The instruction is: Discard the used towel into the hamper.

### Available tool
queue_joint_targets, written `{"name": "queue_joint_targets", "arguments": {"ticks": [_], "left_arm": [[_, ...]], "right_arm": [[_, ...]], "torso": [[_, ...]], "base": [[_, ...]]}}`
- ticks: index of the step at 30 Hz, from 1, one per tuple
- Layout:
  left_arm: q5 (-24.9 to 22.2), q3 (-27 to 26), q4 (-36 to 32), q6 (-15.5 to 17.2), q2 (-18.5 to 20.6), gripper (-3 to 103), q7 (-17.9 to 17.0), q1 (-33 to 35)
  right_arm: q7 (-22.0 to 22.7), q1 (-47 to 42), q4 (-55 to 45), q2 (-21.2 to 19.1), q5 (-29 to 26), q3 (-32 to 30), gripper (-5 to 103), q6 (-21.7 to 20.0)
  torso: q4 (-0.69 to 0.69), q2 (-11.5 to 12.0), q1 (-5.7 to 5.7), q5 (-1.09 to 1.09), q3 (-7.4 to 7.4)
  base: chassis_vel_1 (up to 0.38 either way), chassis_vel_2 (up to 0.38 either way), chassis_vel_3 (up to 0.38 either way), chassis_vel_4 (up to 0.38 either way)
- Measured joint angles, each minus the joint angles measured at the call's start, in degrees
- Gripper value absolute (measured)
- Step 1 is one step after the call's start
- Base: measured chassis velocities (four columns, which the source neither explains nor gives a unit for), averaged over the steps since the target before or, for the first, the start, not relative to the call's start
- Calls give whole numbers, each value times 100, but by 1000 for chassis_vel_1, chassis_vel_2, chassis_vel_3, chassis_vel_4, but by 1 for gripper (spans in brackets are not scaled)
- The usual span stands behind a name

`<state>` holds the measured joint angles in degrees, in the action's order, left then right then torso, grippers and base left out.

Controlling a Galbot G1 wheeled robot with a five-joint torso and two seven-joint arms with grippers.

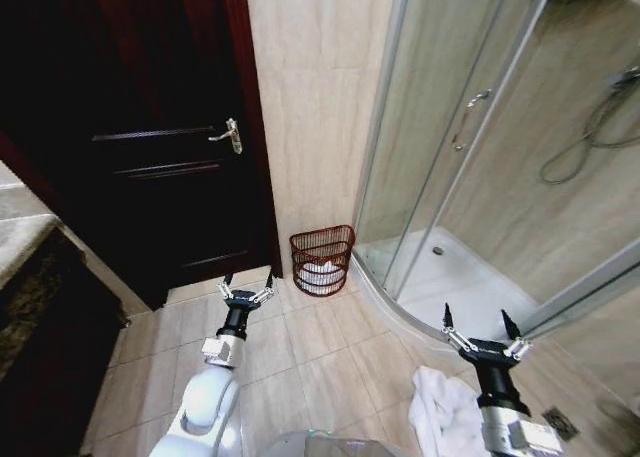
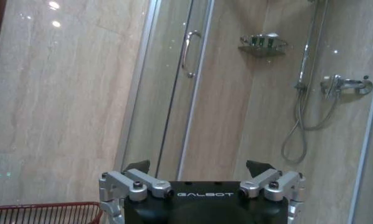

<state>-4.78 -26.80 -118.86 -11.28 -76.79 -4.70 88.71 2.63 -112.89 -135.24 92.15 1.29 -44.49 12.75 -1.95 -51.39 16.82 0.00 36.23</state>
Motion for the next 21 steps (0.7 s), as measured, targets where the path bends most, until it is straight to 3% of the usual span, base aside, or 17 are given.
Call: {"name": "queue_joint_targets", "arguments": {"ticks": [21], "left_arm": [[67, 70, 80, 266, 1, 100, 18, -260]], "right_arm": [[27, 41, -19, -1, -1, -53, 100, -3]], "torso": [[-1, -591, 260, 0, 334]], "base": [[-31, -144, 7, 123]]}}
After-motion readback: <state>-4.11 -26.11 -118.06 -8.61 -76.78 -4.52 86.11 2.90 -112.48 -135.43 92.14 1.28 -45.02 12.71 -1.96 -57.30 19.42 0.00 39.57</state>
